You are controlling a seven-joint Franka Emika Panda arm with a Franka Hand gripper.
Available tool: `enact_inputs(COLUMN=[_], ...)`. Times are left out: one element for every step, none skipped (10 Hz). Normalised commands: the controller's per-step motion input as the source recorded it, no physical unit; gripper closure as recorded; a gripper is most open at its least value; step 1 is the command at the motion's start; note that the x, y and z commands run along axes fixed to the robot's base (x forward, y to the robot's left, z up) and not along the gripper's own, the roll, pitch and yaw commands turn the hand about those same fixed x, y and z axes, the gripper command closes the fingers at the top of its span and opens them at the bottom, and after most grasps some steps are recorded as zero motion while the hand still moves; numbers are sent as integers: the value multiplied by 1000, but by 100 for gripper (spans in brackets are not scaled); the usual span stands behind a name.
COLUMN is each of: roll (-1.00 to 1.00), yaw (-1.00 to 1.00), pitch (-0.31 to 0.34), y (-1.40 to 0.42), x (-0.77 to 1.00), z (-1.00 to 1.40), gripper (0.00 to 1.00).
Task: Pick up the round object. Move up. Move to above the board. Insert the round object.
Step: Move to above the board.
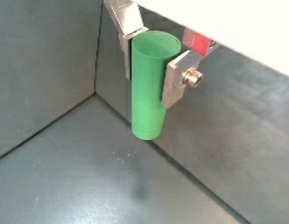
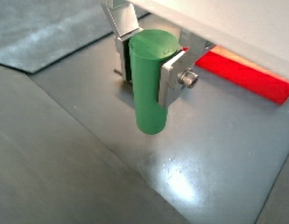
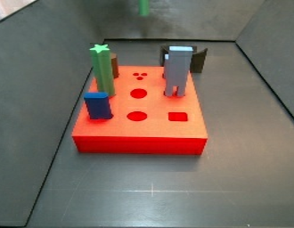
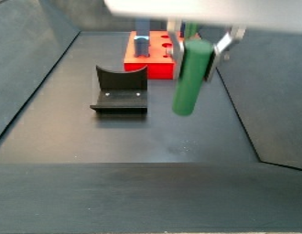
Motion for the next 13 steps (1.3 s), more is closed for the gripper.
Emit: enact_inputs(roll=[-10,2,23,31,31,31,128,137,161,69,44,44,48], yaw=[-25,-18,-2,7,16,18,41,40,37,19,19,18,13], pitch=[103,107,114,112,107,109,559,536,387,247,136,99,41], y=[45,42,25,12,9,8,-1000,-1000,-1000,-1000,-1000,-1000,-1000], x=[53,47,25,16,6,5,20,22,20,19,20,19,16], z=[1000,999,797,647,450,352,160,146,153,156,155,156,160], gripper=[100,100,100,100,100,100,100,100,100,100,100,100,100])
